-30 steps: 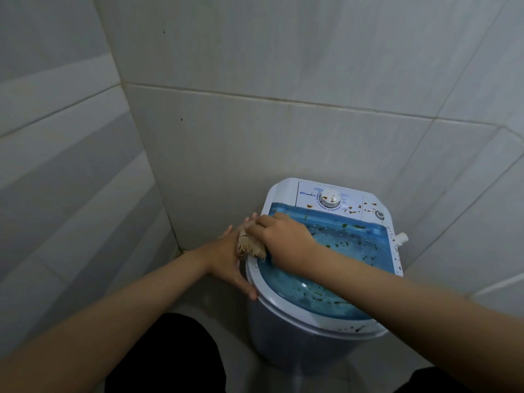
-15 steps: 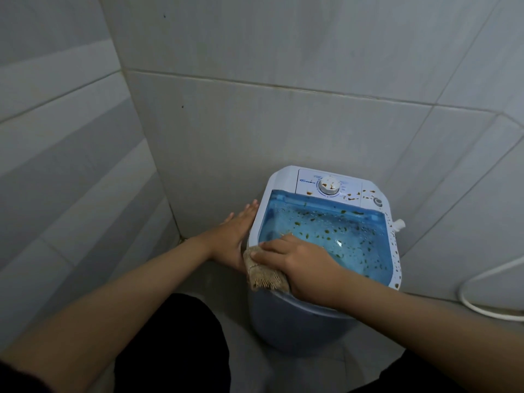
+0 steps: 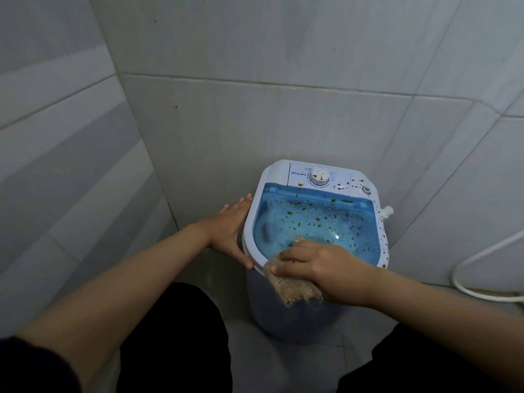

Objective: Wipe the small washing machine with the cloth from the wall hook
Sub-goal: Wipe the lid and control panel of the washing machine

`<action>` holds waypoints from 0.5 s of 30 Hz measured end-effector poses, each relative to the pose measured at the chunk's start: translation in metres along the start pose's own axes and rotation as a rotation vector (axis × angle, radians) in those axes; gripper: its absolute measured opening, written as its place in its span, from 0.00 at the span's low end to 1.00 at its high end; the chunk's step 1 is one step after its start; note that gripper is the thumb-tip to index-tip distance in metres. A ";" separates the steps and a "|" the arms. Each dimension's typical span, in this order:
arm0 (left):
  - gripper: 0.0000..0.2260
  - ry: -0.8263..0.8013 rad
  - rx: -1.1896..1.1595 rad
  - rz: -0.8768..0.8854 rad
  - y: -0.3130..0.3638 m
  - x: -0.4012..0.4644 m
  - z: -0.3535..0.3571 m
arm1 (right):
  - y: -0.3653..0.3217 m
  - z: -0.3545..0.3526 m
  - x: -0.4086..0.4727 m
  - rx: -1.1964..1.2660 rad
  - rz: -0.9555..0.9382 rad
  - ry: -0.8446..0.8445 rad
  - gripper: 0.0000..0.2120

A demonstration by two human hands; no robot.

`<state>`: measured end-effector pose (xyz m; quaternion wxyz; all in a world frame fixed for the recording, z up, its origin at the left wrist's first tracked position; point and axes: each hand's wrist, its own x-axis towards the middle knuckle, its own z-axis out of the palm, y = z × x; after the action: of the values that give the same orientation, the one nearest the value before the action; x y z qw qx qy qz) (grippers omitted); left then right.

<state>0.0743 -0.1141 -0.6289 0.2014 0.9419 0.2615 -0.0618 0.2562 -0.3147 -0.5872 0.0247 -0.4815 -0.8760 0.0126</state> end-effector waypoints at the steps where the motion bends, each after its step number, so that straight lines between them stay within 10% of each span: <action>1: 0.66 -0.011 0.008 -0.008 0.002 0.000 -0.003 | 0.000 -0.001 -0.004 -0.015 -0.005 0.002 0.24; 10: 0.67 -0.077 0.088 -0.067 0.009 0.000 -0.011 | -0.003 -0.040 -0.015 0.002 0.084 -0.223 0.20; 15: 0.65 -0.044 0.041 -0.037 0.004 0.000 -0.005 | 0.005 -0.062 0.028 0.041 0.191 -0.023 0.25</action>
<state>0.0768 -0.1151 -0.6227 0.1867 0.9393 0.2731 -0.0914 0.2493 -0.2886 -0.5250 0.0233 -0.5623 -0.8257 0.0384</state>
